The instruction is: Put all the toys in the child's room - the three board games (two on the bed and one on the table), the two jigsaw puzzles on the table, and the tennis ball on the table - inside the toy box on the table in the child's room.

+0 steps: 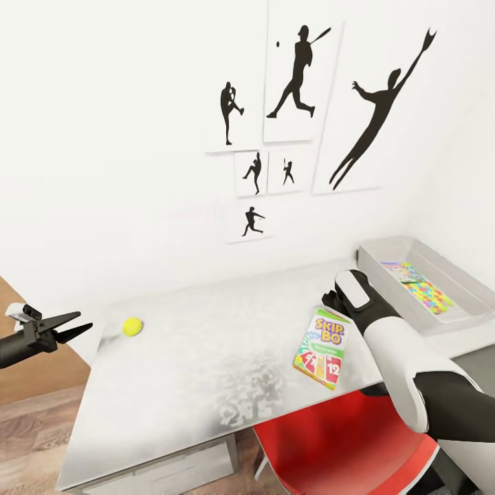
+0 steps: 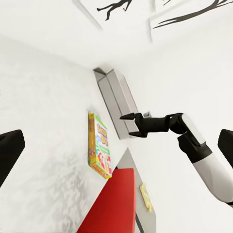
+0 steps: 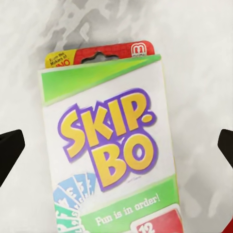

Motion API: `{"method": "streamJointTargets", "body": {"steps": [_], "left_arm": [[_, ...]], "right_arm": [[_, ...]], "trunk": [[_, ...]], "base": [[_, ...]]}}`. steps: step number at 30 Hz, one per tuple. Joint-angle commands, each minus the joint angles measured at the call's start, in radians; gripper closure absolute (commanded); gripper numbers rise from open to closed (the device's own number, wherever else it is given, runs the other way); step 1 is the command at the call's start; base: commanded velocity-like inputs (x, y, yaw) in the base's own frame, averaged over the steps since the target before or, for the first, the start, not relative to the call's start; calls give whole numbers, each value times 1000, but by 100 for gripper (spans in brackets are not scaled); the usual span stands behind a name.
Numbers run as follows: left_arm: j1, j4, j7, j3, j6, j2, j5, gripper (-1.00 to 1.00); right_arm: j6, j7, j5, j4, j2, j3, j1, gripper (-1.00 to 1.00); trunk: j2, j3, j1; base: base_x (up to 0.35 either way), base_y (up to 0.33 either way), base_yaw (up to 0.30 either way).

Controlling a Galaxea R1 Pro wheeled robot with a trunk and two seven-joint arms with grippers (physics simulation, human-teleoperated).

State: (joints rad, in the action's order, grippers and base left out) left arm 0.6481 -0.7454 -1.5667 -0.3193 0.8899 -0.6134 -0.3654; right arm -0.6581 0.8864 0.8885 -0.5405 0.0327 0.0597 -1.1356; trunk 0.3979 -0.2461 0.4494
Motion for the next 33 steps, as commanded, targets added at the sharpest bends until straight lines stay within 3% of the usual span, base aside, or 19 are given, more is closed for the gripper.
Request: {"method": "streamJointTargets", "body": {"steps": [1,16,24,28,33], "left_arm": [[1,0,-4,0,11,0,1,-100],[1,0,-4,0,9,0,1,-100],[1,0,-4,0,9,2,0,-100],[1,0,-4,0,9,0,0,-100],[1,0,-4,0,9,1,0,-100]], "right_arm": [[-6,6,6,-2,1,6,-1,-100],[-8,6,6,-5,2,6,-14,-100],[-18,19,7,36,0,6,-116,-100],[-22,21,7,152,-6,6,-213,-100],[-23,22,7,237,-12,6,-279,-100]], "trunk": [[2,-3,1],[2,-4,1],[2,-4,1],[2,-4,1],[2,-4,1]], "base": [[0,0,0],[0,0,0],[0,0,0],[0,0,0],[0,0,0]]}}
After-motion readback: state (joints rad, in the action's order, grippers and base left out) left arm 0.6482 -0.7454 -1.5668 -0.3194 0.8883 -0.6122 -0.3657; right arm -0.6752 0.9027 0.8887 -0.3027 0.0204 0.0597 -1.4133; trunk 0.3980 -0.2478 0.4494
